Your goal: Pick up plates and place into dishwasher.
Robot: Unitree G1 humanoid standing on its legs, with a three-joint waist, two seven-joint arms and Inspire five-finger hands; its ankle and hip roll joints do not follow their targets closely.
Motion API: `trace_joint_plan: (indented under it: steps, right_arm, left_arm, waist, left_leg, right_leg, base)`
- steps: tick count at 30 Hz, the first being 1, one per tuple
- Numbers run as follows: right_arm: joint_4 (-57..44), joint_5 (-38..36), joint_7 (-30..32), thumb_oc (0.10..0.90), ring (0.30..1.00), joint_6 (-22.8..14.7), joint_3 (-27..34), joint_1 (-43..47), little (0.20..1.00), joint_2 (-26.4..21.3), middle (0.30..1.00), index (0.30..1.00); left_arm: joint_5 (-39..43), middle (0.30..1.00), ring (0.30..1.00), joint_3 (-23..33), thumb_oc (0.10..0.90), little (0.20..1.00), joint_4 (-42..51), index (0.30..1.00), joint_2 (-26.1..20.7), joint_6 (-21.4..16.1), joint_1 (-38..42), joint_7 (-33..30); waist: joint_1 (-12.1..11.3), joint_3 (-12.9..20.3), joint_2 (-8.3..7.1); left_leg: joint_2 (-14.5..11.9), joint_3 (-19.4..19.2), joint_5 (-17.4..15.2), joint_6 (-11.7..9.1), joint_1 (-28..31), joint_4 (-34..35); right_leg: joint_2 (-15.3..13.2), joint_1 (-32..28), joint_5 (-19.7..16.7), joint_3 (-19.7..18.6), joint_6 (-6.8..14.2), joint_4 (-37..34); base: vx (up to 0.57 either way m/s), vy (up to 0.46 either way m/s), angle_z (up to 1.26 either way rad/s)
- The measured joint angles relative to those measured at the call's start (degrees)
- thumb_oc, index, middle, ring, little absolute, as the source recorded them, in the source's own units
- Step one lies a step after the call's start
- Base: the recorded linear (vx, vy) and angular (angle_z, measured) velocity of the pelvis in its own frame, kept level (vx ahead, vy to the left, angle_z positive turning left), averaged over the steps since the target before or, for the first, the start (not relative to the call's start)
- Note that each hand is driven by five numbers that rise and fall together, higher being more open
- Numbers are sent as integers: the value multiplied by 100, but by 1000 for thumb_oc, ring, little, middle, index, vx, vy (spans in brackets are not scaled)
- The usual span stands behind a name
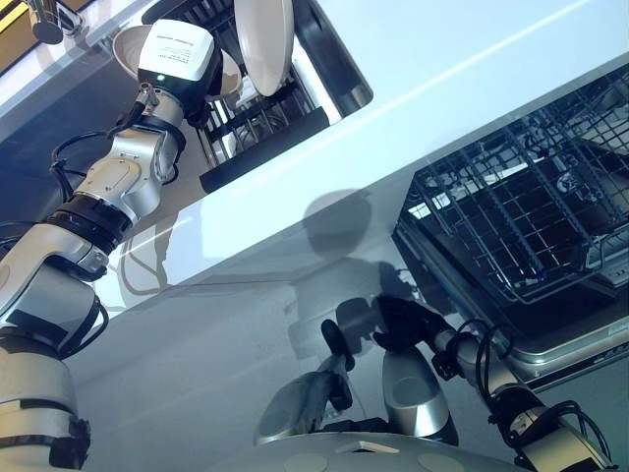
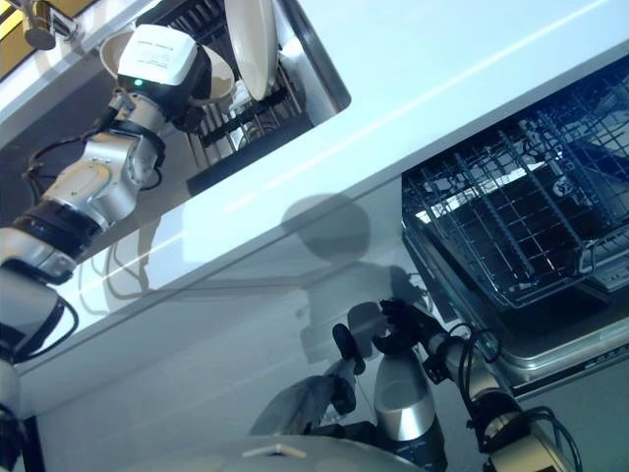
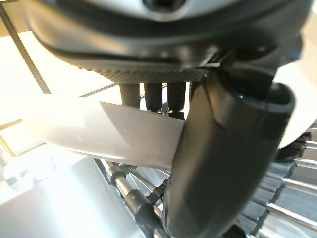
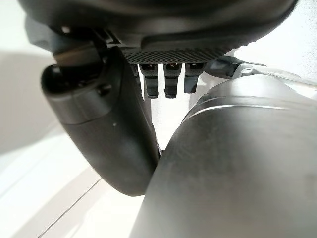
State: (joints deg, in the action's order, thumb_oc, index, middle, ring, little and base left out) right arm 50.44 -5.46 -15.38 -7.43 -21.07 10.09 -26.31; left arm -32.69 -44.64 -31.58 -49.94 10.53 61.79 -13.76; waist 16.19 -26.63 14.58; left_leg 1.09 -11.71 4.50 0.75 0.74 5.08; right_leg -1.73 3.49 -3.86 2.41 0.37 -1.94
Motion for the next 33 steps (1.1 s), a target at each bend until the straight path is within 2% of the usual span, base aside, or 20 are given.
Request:
trace_joint_plan:
  steps: [15,19,21,28,29,30,33]
  right_arm:
    - [-33,39,262,800,900,-114,116,-286,900,-3,900,900]
    - [-204,33,292,800,900,-161,240,-469,900,-4,900,900]
    - [-310,34,299,800,900,-203,236,-538,900,33,900,900]
    - [-397,32,385,800,900,-233,278,-680,900,270,900,900]
    - [-397,32,385,800,900,-233,278,-680,900,270,900,900]
    - [-528,32,385,800,900,-235,274,-768,900,298,900,900]
    - [-612,31,375,800,900,-238,262,-868,900,318,900,900]
  left_arm:
    - [545,300,300,47,100,200,187,300,-23,-235,-152,-33]
    - [584,300,300,399,100,200,428,300,-35,-353,-254,-25]
    - [586,300,300,470,100,200,533,300,-152,-458,-295,-25]
    - [584,300,300,470,100,200,622,300,-399,-731,-312,-26]
    - [584,300,300,470,100,200,622,300,-399,-731,-312,-26]
    - [581,300,300,469,100,200,625,300,-457,-819,-339,-26]
    - [582,300,300,469,100,200,632,300,-558,-848,-428,-26]
  waist:
    - [-92,1,-2]
    - [-186,16,-31]
    - [-192,64,-125]
    - [-192,462,-702]
    - [-192,462,-702]
    - [-200,513,-798]
    - [-229,636,-812]
  left_leg:
    - [3,207,-2,-1,351,1]
    - [-2,240,-4,1,495,3]
    - [-13,244,-5,2,532,3]
    - [-26,226,-6,3,603,1]
    - [-26,226,-6,3,603,1]
    - [-24,212,-18,22,693,1]
    - [-22,192,-56,36,762,14]
  right_leg:
    - [-7,-532,-2,267,-6,-152]
    - [3,-701,-4,280,-9,-193]
    - [15,-741,-4,276,-10,-196]
    - [31,-801,-12,256,-22,-205]
    - [31,-801,-12,256,-22,-205]
    - [33,-889,-13,241,-22,-214]
    - [37,-936,-12,143,-22,-214]
  base:
    - [15,-8,9]
    - [36,-7,3]
    - [40,-1,-1]
    - [21,0,-1]
    - [0,0,0]
    - [15,5,-3]
    - [10,6,-9]
